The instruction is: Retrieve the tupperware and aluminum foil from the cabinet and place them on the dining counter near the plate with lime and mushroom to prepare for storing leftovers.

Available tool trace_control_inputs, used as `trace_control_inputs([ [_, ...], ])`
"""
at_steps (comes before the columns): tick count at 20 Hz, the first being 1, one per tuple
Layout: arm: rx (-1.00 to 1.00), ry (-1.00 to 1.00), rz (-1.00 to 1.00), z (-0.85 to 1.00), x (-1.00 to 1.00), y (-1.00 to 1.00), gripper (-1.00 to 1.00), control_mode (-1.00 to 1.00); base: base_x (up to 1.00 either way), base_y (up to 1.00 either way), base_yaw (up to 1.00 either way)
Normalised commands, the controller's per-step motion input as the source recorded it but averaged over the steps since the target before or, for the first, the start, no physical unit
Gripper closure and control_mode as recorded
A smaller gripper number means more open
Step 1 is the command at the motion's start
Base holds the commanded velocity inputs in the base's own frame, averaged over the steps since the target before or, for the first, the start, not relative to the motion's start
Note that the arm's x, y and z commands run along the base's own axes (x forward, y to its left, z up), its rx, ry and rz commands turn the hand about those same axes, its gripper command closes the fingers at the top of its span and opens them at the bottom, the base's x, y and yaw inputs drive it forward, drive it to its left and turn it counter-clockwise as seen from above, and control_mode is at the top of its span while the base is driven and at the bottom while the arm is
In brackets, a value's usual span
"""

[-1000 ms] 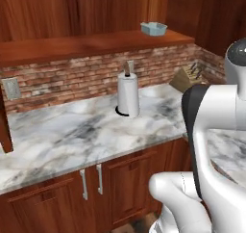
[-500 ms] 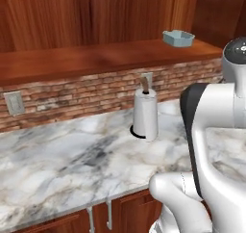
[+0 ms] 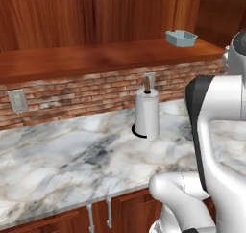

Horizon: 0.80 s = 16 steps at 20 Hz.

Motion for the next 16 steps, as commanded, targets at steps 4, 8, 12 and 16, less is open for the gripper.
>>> trace_control_inputs([
  [4,-0.12,-0.15,0.00,0.15,0.38,0.24,-1.00,-1.00,0.00,0.00,0.00],
  [8,-0.14,-0.11,0.00,0.01,0.49,0.13,-1.00,-1.00,0.00,0.00,0.00],
  [12,-0.11,-0.01,0.00,0.00,0.80,-0.11,-1.00,-1.00,0.00,0.00,0.00],
  [16,-0.11,0.01,0.00,0.00,0.99,-0.29,-1.00,-1.00,0.00,0.00,0.00],
])
